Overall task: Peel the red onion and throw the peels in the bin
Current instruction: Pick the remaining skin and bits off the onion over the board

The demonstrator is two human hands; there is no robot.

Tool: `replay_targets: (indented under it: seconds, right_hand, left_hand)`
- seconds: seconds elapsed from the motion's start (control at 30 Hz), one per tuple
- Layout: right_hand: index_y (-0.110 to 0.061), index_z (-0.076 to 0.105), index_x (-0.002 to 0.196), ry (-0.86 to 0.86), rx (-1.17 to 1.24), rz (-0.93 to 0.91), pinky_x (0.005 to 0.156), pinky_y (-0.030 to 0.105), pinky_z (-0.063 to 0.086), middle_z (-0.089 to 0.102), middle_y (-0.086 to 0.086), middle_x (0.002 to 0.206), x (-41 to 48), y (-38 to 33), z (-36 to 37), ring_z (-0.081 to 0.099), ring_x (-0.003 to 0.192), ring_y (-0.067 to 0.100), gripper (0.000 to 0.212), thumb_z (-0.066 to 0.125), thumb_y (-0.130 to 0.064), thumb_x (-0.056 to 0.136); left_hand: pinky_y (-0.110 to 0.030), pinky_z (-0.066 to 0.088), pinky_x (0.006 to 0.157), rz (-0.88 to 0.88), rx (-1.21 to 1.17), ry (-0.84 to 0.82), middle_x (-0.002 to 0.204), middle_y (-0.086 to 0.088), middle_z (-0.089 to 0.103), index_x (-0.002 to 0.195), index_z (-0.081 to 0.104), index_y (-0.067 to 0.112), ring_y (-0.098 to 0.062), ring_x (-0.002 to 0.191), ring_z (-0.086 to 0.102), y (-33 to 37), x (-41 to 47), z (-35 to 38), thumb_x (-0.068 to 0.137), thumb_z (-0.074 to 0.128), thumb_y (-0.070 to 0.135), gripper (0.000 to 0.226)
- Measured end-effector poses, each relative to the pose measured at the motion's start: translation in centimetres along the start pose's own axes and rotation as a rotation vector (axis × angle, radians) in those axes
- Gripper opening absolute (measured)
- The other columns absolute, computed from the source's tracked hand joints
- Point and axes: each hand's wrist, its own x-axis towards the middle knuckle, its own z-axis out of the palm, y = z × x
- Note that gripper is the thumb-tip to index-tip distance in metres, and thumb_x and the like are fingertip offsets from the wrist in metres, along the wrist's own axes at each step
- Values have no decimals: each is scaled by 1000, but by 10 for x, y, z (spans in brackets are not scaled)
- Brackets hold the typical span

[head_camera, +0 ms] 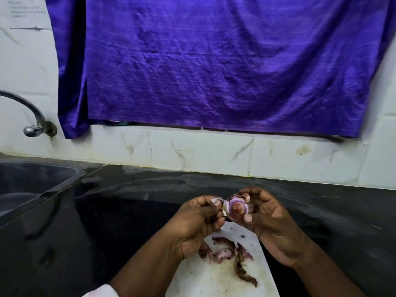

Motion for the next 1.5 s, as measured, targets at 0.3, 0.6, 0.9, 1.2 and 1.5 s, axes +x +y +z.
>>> replay_targets:
  seconds: [0.3,0.6,0.9,1.2,1.5]
  right_hand:
    - [-8,72,104,67,215,11,78,35,64,71,27,117,-2,-14,7,74,101,38,60,99,-23,51]
    - [-2,67,113,193,34,53,63,32,62,70,19,97,-1,-11,6,70,76,26,35,64,-25,87]
    - [-4,71,108,176,-18,161,64,30,61,68,17,90,1,-7,5,65,74,21,32,66,-28,88]
    - [-7,77,106,193,-45,115,67,27,62,72,17,98,1,-2,0,69,72,17,50,83,-38,68]
    - [-5,73,104,316,141,35,74,24,62,73,13,105,4,-10,-8,74,95,17,32,64,-32,88]
  left_hand:
    - [-27,59,70,89,202,92,81,-10,66,91,73,6,-13,64,62,-1,1,-6,102,61,4,17]
    - [-26,63,79,270,841,-31,91,11,76,94,77,22,-5,86,72,-7,-2,-6,92,70,1,22]
    - [-16,59,75,651,635,-2,112,-2,74,117,73,16,-9,97,74,-6,-5,3,89,78,2,32]
    - [-14,57,69,700,669,-22,84,-2,73,89,75,5,-3,78,70,-6,-2,3,93,70,-5,11]
    - [-35,61,84,585,899,-176,93,6,75,91,75,20,-10,91,71,-15,1,-2,96,73,10,11]
